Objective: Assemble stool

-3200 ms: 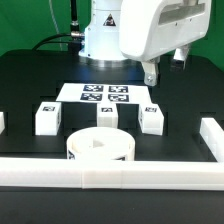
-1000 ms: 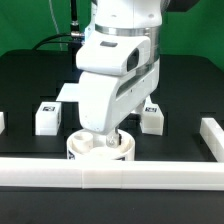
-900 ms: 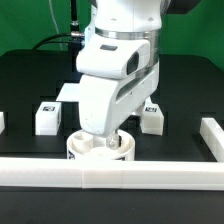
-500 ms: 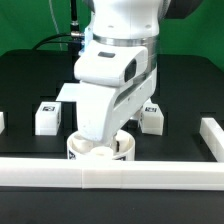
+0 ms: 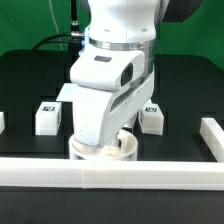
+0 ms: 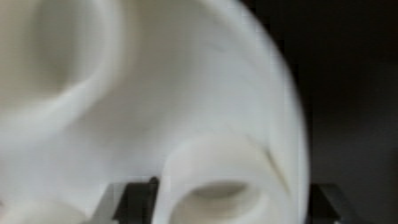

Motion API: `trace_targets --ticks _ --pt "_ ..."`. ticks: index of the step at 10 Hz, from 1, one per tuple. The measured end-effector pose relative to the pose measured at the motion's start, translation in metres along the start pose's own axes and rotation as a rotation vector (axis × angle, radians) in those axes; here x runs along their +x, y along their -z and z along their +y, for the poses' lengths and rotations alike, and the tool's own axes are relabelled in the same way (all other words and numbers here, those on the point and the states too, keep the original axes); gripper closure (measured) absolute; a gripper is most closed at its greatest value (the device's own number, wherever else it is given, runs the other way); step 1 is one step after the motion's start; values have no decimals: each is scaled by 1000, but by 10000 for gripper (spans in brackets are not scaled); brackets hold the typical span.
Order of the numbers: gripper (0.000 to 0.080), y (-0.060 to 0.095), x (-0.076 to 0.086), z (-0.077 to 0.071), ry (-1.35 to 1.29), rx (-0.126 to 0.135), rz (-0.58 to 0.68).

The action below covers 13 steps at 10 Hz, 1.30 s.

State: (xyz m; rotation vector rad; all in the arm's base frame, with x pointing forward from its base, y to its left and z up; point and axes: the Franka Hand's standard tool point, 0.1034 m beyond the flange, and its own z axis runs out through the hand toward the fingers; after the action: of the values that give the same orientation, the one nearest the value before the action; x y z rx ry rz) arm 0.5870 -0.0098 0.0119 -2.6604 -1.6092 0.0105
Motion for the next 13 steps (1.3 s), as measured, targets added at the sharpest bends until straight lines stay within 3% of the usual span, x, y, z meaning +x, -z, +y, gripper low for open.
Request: trace_targets --ticks 8,10,13 --pt "482 0 1 0 1 0 0" --pt "482 -1 13 -3 15 1 0" --pt "482 -1 47 -17 -12 6 0"
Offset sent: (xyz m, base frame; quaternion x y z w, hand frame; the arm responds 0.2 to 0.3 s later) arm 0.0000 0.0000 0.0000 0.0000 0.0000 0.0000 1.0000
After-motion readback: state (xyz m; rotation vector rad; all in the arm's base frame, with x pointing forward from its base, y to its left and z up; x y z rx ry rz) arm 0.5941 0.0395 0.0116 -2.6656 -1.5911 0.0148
